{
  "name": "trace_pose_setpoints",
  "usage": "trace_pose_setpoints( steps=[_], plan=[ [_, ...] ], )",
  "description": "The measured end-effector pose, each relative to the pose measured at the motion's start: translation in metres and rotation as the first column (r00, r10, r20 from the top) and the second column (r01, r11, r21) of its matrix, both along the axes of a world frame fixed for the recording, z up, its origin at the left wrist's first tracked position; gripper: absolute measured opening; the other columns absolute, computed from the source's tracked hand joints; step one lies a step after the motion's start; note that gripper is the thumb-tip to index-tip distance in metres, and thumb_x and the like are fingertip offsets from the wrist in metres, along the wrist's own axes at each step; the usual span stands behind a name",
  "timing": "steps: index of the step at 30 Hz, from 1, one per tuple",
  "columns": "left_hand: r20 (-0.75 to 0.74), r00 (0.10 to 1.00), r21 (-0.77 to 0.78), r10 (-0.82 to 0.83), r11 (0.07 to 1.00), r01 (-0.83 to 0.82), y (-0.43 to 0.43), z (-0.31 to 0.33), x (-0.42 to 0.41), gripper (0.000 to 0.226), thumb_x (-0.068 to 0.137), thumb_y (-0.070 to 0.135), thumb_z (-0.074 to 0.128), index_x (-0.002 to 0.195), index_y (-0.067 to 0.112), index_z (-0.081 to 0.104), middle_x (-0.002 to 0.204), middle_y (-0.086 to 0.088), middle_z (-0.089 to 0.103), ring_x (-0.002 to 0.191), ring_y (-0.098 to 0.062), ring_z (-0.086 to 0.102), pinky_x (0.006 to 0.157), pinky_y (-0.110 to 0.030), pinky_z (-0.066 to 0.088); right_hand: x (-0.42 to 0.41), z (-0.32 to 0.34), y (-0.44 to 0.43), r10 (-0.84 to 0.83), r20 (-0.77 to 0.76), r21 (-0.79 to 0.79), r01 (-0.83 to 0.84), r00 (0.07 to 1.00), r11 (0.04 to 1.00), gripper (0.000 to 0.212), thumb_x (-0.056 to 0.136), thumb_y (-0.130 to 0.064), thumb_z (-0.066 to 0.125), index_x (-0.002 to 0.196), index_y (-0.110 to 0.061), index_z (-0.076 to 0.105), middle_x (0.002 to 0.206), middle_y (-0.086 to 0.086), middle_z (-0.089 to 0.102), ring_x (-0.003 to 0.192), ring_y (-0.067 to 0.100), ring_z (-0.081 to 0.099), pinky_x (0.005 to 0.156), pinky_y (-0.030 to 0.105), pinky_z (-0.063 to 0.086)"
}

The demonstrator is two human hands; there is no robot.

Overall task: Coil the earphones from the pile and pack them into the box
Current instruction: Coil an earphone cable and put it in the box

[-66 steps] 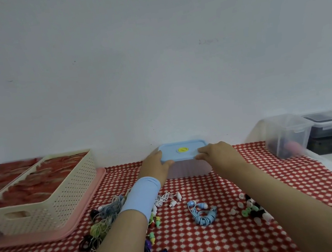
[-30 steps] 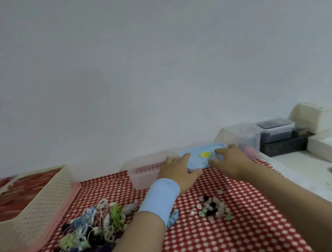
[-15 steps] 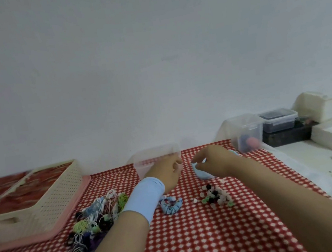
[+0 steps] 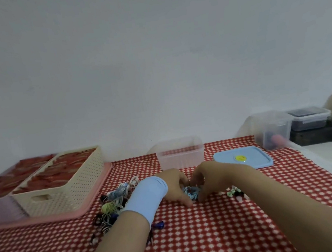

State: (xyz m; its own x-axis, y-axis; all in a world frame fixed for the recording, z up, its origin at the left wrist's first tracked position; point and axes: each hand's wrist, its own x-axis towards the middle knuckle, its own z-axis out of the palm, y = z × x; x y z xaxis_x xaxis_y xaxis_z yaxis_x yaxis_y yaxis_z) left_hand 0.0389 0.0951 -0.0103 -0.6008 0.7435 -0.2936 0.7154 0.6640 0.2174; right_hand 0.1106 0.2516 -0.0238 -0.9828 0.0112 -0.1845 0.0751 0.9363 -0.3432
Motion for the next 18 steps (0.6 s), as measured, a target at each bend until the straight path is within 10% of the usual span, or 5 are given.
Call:
trace_pose_setpoints(
  steps=[12,18],
  plan=[
    [-0.026,0.975,0.613,0.222,0.774,-0.160,0.004,0.028,-0.049,0.039,0.083,0.021,0.075,0.120,0.025,0.064,0.124,0.001,0.064,0.105,-0.017,0.062,0.097,-0.032,0.049,-0.040,0.031,0.020,-0.227,-0.459,-0.246,0.123,0.859,0.961,0.030,0.081,-0.030,0.082,0.109,-0.029,0.070,0.100,-0.009,0.068,0.083,0.008,0.064,0.072,0.023,0.050],
    [-0.095,0.963,0.488,0.252,0.855,-0.175,0.021,0.022,-0.086,0.042,0.089,0.031,0.070,0.129,0.024,0.060,0.130,0.000,0.062,0.110,-0.019,0.060,0.096,-0.031,0.047,-0.089,0.028,0.017,-0.149,-0.425,0.123,0.220,0.893,0.968,0.036,0.094,-0.039,0.066,0.129,-0.033,0.063,0.123,-0.006,0.066,0.108,0.018,0.061,0.092,0.034,0.046]
  ],
)
